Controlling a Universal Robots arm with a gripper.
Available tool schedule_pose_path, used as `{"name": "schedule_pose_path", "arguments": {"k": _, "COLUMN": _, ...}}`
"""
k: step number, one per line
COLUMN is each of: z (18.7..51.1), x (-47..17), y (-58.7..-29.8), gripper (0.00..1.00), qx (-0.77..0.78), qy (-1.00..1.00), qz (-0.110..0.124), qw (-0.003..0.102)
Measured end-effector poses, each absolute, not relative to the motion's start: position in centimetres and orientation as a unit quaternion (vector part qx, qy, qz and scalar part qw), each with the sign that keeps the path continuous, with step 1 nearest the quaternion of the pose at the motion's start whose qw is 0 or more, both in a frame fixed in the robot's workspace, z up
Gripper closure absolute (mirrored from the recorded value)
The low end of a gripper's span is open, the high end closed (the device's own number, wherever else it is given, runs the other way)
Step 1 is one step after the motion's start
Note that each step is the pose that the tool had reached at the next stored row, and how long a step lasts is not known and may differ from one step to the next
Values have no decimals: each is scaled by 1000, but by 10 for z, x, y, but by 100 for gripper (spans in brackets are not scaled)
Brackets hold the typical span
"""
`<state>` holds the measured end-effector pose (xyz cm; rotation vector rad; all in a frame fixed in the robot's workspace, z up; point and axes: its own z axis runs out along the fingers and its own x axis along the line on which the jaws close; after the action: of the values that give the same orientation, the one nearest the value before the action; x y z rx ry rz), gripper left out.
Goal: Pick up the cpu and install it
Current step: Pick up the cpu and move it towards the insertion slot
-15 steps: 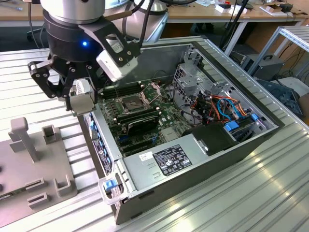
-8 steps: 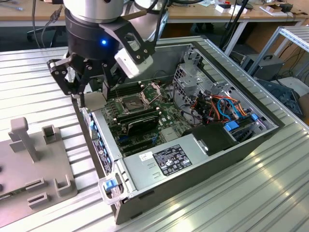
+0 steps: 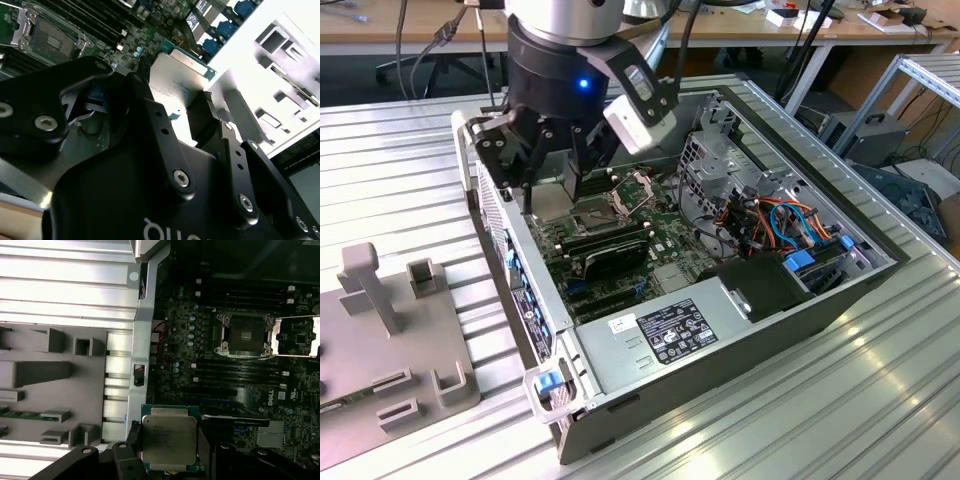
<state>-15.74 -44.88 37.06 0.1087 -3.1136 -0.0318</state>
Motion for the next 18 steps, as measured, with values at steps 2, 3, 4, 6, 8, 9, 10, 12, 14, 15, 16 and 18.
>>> {"name": "schedule_pose_path", "arguments": {"k": 2, "z": 371, "x": -149, "y": -449, "gripper": 45, "qx": 35, "qy": -999, "qz": -10, "qw": 13}}
{"name": "schedule_pose_path", "arguments": {"k": 3, "z": 371, "x": -146, "y": -449, "gripper": 45, "qx": 35, "qy": -999, "qz": -10, "qw": 13}}
{"name": "schedule_pose_path", "arguments": {"k": 4, "z": 371, "x": -140, "y": -449, "gripper": 45, "qx": 35, "qy": -999, "qz": -10, "qw": 13}}
{"name": "schedule_pose_path", "arguments": {"k": 6, "z": 371, "x": -130, "y": -449, "gripper": 45, "qx": 35, "qy": -999, "qz": -10, "qw": 13}}
{"name": "schedule_pose_path", "arguments": {"k": 8, "z": 371, "x": -122, "y": -449, "gripper": 45, "qx": 35, "qy": -999, "qz": -10, "qw": 13}}
{"name": "schedule_pose_path", "arguments": {"k": 9, "z": 370, "x": -117, "y": -449, "gripper": 45, "qx": 35, "qy": -999, "qz": -10, "qw": 13}}
{"name": "schedule_pose_path", "arguments": {"k": 10, "z": 370, "x": -114, "y": -449, "gripper": 45, "qx": 35, "qy": -999, "qz": -10, "qw": 13}}
{"name": "schedule_pose_path", "arguments": {"k": 12, "z": 370, "x": -106, "y": -449, "gripper": 45, "qx": 35, "qy": -999, "qz": -10, "qw": 13}}
{"name": "schedule_pose_path", "arguments": {"k": 14, "z": 370, "x": -99, "y": -449, "gripper": 45, "qx": 35, "qy": -999, "qz": -10, "qw": 13}}
{"name": "schedule_pose_path", "arguments": {"k": 15, "z": 370, "x": -95, "y": -449, "gripper": 45, "qx": 35, "qy": -999, "qz": -10, "qw": 13}}
{"name": "schedule_pose_path", "arguments": {"k": 16, "z": 370, "x": -92, "y": -449, "gripper": 45, "qx": 35, "qy": -999, "qz": -10, "qw": 13}}
{"name": "schedule_pose_path", "arguments": {"k": 18, "z": 370, "x": -82, "y": -449, "gripper": 45, "qx": 35, "qy": -999, "qz": -10, "qw": 13}}
